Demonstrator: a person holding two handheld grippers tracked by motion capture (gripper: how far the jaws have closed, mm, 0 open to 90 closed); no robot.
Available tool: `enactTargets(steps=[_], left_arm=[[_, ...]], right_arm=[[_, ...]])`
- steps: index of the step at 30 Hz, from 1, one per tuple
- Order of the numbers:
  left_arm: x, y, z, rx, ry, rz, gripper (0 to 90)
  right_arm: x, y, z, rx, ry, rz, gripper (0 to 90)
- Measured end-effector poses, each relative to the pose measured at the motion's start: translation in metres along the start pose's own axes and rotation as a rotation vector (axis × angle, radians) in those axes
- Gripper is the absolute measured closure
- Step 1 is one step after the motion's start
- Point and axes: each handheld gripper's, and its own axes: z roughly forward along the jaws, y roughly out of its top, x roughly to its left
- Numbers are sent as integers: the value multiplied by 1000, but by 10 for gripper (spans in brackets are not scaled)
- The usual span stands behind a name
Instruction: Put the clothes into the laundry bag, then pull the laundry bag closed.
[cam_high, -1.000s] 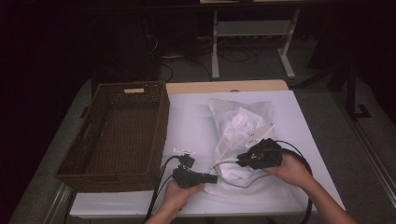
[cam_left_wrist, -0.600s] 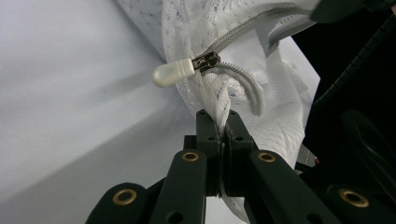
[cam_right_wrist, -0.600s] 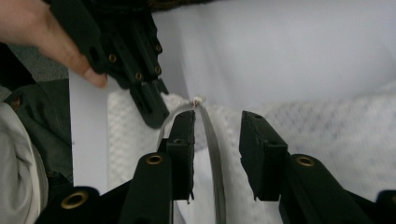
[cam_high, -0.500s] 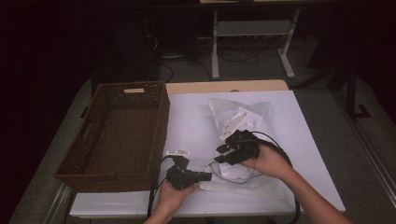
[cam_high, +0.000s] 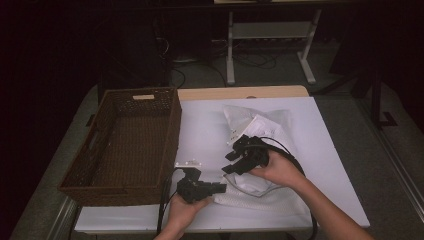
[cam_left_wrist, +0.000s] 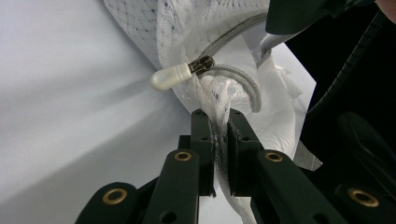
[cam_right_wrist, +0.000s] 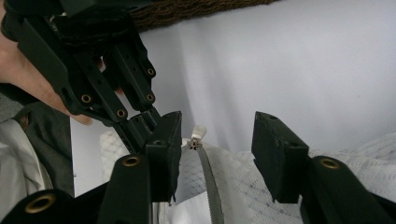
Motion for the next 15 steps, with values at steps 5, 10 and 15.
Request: enactTargets(steps=[5, 10, 15], left_arm=[[-1, -1, -1, 1, 7, 8, 830], [-3, -2, -1, 1, 10, 16, 830], [-5, -3, 0, -1, 17, 23, 832]], right_arm=[[-1, 2, 3, 11, 2, 23, 466], [0, 7, 7, 28, 1, 25, 453], [-1, 12, 10, 46, 5, 38, 453]])
